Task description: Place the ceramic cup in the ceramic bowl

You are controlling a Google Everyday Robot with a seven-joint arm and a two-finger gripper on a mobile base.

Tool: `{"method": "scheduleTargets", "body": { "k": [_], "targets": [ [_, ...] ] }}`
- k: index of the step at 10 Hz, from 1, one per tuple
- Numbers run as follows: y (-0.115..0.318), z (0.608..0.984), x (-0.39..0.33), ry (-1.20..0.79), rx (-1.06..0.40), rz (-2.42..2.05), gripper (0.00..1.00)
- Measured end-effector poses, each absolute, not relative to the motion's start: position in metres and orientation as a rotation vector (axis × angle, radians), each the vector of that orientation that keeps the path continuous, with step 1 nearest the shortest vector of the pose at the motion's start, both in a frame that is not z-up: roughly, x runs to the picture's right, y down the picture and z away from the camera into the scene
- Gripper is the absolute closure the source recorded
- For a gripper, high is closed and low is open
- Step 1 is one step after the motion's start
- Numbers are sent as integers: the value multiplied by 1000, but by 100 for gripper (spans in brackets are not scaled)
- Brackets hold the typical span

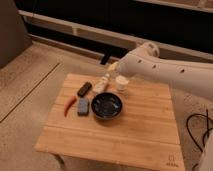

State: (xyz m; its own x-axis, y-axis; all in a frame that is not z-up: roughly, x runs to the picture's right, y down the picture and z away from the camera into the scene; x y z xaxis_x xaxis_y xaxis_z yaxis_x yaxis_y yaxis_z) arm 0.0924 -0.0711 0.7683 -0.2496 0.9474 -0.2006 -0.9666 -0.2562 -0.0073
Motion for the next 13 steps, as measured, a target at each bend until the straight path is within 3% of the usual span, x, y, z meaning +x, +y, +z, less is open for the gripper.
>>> {"method": "scheduleTargets", "body": {
  "k": [2, 5, 9, 13],
  "targets": [
    [-71, 785, 90, 281, -114, 1683, 35],
    [-78, 805, 84, 344, -93, 1656, 35],
    [-95, 820, 76, 182, -226, 1737, 35],
    [-76, 823, 81, 93, -353, 1651, 35]
  ]
}}
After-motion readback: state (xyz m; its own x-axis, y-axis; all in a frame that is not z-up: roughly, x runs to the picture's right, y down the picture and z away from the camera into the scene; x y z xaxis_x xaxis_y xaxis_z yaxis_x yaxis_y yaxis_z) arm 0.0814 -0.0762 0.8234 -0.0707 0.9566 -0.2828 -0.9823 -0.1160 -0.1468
